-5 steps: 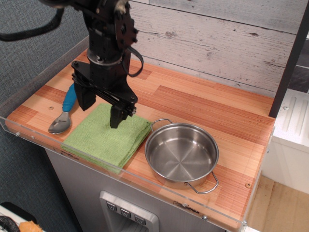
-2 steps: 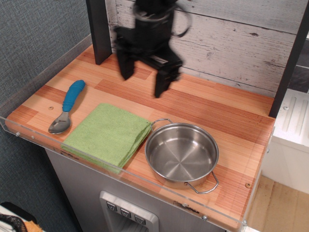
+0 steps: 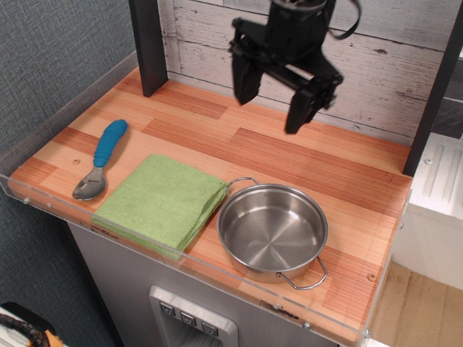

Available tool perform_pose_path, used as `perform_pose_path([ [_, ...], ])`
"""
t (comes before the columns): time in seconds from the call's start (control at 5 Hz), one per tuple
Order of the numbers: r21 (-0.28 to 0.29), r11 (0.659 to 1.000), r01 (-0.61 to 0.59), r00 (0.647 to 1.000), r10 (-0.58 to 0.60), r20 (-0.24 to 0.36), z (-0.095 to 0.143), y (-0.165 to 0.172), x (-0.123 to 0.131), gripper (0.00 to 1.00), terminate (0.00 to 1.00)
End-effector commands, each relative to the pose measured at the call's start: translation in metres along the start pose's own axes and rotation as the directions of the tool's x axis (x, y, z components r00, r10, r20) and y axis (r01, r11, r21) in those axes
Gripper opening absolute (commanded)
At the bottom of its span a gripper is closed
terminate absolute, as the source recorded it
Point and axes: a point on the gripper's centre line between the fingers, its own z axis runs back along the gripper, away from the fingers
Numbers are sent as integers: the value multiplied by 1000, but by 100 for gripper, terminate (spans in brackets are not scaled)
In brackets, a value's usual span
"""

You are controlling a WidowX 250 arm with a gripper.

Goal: Move the green cloth in between the vessel and the spatula

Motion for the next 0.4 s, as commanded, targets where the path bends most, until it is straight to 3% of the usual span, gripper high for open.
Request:
perform_pose_path([
  [0.0, -15, 1000, 15, 996, -14, 90, 27, -7, 23, 100, 0],
  [0.2, -15, 1000, 15, 996, -14, 90, 27, -7, 23, 100, 100],
])
